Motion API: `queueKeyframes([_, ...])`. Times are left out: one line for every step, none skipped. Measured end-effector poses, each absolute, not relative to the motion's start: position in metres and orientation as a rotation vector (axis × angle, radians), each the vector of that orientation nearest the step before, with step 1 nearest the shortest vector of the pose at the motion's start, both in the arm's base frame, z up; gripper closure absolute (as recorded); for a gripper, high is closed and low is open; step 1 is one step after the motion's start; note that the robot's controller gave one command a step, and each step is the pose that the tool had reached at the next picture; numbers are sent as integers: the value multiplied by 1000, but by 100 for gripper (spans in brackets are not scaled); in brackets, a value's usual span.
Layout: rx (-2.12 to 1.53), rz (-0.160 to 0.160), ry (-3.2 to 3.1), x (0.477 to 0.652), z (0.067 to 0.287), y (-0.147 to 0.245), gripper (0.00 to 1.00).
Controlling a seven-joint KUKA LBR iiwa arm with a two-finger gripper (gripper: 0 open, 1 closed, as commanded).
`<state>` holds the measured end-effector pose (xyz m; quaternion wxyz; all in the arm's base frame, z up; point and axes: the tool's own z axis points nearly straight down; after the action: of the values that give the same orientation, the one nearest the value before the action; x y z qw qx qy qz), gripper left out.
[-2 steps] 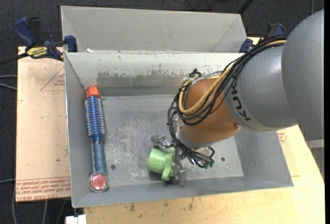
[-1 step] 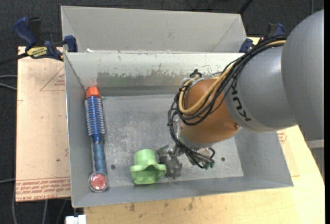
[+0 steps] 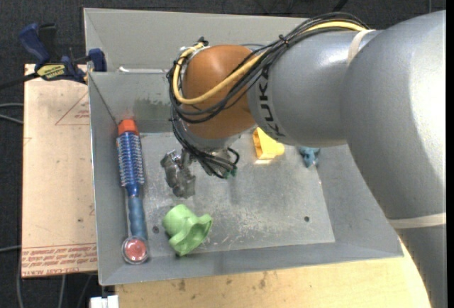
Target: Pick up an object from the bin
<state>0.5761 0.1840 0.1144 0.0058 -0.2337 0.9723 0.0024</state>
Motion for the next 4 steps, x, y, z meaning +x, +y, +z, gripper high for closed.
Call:
queueKeyframes([-722,3,3054,574,112,179,0])
queueKeyframes([-806,3,3044,508,75,176,0])
queueKeyframes([-797,4,3039,511,77,176,100])
queueKeyframes([-729,3,3045,522,191,183,100])
